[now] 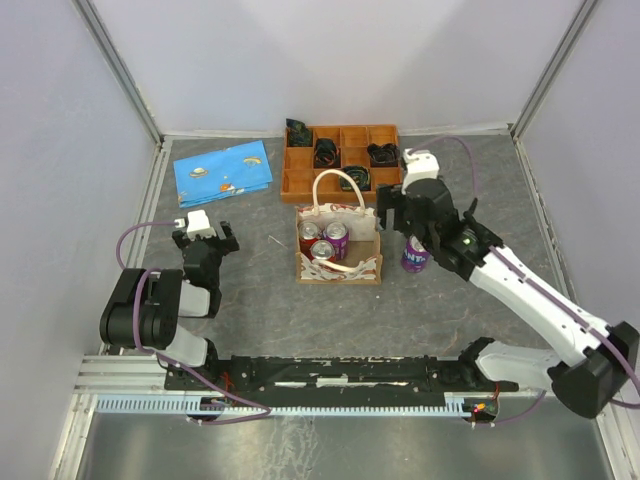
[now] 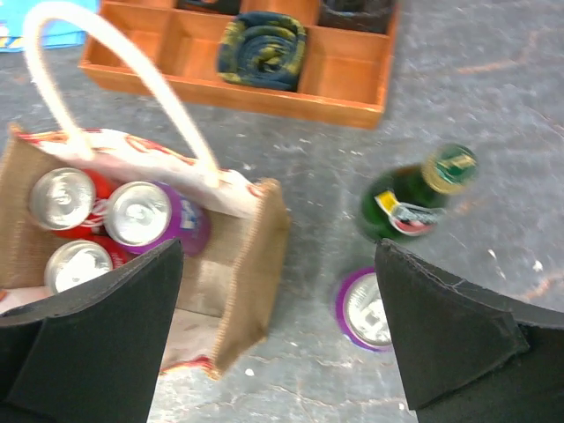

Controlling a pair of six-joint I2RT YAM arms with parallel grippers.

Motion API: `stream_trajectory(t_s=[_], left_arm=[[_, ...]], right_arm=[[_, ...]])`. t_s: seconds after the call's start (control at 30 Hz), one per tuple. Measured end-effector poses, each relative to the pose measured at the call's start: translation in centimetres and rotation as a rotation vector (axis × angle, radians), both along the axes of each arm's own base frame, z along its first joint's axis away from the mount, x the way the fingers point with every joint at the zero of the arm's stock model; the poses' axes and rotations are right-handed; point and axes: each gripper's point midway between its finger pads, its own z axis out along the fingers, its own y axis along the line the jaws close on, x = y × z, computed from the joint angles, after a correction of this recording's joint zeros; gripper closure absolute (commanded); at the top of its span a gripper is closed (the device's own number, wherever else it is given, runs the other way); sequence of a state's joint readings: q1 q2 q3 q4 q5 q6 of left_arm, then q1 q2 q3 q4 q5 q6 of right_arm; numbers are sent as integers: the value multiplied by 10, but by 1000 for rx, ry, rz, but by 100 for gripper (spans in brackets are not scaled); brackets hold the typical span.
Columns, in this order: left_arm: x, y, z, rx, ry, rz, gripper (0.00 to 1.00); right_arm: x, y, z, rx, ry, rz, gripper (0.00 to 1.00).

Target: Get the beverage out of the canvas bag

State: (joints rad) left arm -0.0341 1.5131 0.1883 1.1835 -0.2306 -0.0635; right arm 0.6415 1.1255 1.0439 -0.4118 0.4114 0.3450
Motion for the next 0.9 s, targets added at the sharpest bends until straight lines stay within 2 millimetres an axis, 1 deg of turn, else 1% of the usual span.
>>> stream_trajectory(t_s=[0.07, 0.13, 0.33, 0.47, 0.6, 0.77, 0.9], left_arm=[[0, 0, 0, 0, 0, 0, 1], [0, 0, 0, 0, 0, 0, 1], [0, 0, 0, 0, 0, 0, 1], [0, 0, 0, 0, 0, 0, 1], [0, 0, 0, 0, 0, 0, 1], [0, 0, 0, 0, 0, 0, 1], [0, 0, 0, 0, 0, 0, 1]], right_arm=[[3, 21, 6, 0, 2, 59, 11], [8, 41, 2, -11, 22, 112, 14], [9, 95, -35, -72, 127, 260, 15], [4, 122, -55, -92, 178, 330, 14], [9, 137, -70, -101, 212, 341, 13], [15, 140, -85, -115, 241, 311, 12], [20, 142, -93, -126, 253, 293, 11]])
